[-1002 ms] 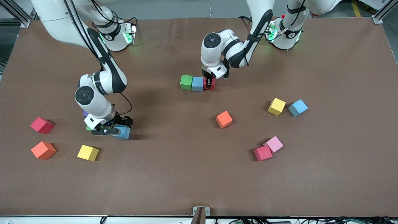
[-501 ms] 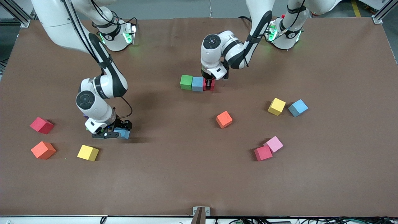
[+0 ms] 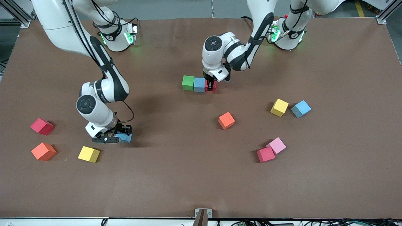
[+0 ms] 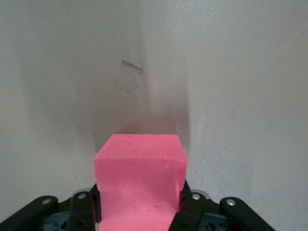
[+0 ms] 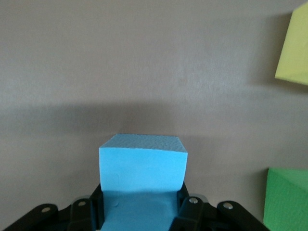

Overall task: Arrange 11 blocks into digit 3
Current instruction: 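Place blue below green with the right gripper while the left gripper reaches yellow, then lift the yellow block with the left gripper while the right gripper withdraws, then grasp the yellow block near the orange block with the right gripper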

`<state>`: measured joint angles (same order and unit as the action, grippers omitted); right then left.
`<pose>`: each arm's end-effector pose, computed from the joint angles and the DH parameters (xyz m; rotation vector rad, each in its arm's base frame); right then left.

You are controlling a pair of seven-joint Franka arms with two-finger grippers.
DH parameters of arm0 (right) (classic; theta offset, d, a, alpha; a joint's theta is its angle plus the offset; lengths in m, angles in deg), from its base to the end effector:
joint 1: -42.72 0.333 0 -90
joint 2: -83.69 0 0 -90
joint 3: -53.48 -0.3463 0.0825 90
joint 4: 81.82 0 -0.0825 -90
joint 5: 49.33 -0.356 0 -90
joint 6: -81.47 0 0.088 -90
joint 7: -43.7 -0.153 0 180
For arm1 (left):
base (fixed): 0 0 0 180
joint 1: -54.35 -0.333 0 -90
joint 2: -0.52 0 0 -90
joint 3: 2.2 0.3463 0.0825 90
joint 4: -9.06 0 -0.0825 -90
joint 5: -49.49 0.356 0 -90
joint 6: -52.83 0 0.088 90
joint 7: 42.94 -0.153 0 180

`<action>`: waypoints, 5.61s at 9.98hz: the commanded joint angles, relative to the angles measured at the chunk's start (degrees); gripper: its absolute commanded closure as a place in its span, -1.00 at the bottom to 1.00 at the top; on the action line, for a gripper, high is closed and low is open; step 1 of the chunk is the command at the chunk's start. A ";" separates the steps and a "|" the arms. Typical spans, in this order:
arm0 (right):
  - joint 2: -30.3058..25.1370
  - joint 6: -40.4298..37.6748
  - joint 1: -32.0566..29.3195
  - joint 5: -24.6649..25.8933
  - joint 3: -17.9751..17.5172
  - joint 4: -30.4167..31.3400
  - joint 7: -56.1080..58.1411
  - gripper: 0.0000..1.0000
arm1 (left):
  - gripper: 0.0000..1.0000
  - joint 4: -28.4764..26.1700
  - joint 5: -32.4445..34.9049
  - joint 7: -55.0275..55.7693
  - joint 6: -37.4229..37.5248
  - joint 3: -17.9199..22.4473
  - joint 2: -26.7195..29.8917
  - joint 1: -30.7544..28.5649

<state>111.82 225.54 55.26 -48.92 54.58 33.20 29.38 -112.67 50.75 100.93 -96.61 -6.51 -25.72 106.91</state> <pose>0.5939 0.1203 0.2126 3.1314 -0.0660 0.0292 0.3159 -0.4839 0.1991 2.2734 2.1346 -0.0409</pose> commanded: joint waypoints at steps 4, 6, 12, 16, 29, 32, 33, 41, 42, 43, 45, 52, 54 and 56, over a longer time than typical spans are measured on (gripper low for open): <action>-8.69 -9.94 15.03 -0.50 -0.67 0.46 -24.04 0.95 | -1.00 0.89 2.51 0.72 4.65 0.35 4.42 -0.09; -11.67 -10.48 21.18 -4.08 -0.67 3.53 -28.82 0.95 | -1.00 0.71 4.26 -1.21 10.37 0.27 9.35 -2.62; -11.78 1.12 35.35 -5.60 -0.49 9.25 -39.20 0.97 | -1.00 -0.51 4.53 -25.08 14.61 -0.09 13.41 -17.39; -11.34 1.57 37.21 -5.17 -0.32 9.26 -39.11 0.97 | -1.00 -6.73 4.62 -41.70 11.29 -0.17 14.89 -28.28; -7.04 3.85 37.39 -2.96 0.04 8.73 -39.20 0.95 | -1.00 -21.44 10.34 -58.35 -10.26 -0.26 14.56 -44.57; -6.06 4.73 37.83 -2.96 0.12 8.73 -39.20 0.94 | -0.66 -21.79 10.34 -58.35 -12.10 -0.26 12.10 -44.13; -5.98 4.82 37.83 -2.96 0.12 8.73 -39.20 0.94 | 0.32 -21.70 10.34 -59.04 -12.11 -0.26 12.09 -44.30; -5.27 5.52 37.83 -2.88 0.12 8.64 -39.02 -0.99 | 0.73 -5.13 9.72 -51.25 6.58 -6.66 14.91 -44.13; -5.27 5.35 37.83 -2.88 0.12 8.64 -39.02 -0.99 | 0.73 -1.52 9.46 -48.70 8.79 -8.07 14.38 -44.13; -5.45 5.00 37.65 -2.88 0.12 8.55 -39.02 -0.99 | 0.73 2.43 9.37 -45.46 11.60 -9.30 13.42 -43.78; -8.76 1.25 36.34 -2.88 0.30 7.77 -38.94 -0.99 | 0.73 9.82 7.27 -40.88 15.74 -12.64 10.26 -43.69; -15.38 -13.38 0.78 -2.79 0.74 -0.49 -10.70 -1.00 | 0.73 16.43 6.91 -35.14 18.92 -16.61 7.52 -42.72; -10.84 -12.24 -5.65 0.09 0.74 -4.78 -5.55 -1.00 | 0.73 17.49 7.17 -35.58 19.62 -16.61 7.26 -43.16; -1.63 -12.49 -9.79 2.75 0.65 -13.55 -1.78 -1.00 | 0.73 18.29 7.17 -35.67 20.59 -16.61 7.17 -42.99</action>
<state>102.42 213.47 47.98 -47.75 56.57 27.45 25.63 -96.15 58.29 65.42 -77.63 -22.94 -17.94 63.86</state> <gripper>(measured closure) 0.000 0.366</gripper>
